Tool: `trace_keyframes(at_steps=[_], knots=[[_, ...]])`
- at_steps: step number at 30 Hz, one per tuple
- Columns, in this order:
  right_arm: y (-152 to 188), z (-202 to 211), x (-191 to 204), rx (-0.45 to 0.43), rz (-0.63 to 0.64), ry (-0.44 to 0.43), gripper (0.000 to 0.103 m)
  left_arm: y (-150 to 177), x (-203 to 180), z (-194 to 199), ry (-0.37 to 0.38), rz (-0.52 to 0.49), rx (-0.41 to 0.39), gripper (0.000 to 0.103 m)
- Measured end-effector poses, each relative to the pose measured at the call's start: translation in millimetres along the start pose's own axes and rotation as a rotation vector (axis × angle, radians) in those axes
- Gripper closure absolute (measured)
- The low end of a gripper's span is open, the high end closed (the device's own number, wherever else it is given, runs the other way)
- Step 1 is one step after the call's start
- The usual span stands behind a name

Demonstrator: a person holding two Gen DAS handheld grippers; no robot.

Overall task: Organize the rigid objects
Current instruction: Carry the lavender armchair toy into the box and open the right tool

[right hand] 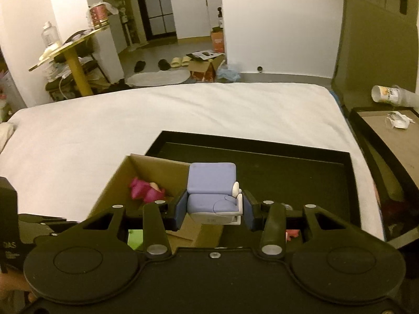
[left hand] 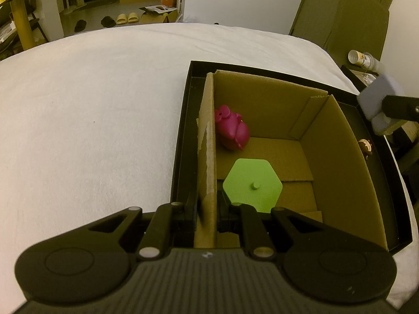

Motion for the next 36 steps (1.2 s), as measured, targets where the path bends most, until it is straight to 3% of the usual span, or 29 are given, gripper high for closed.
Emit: trace_keyframes(at_steps=[13,36], knots=[[-3,-9,29,0.008,0.042,-0.044,0.060,0,0,0,0.001,0.000,0.000,0.091],[21,-40,64,0.111,0.137,-0.116,0.060,0,1,0,0.008,0.016,0.000,0.091]])
Point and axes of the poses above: each gripper's, at about its wrist camera, not at the fingertips, and z roughly against the way its jaws point, x to its left, y to its underside, the point moved 9 cm from there along -z, roughly the way its jaws point, and after that the axes turned 10 degrees about z, right-handed, at the moved point
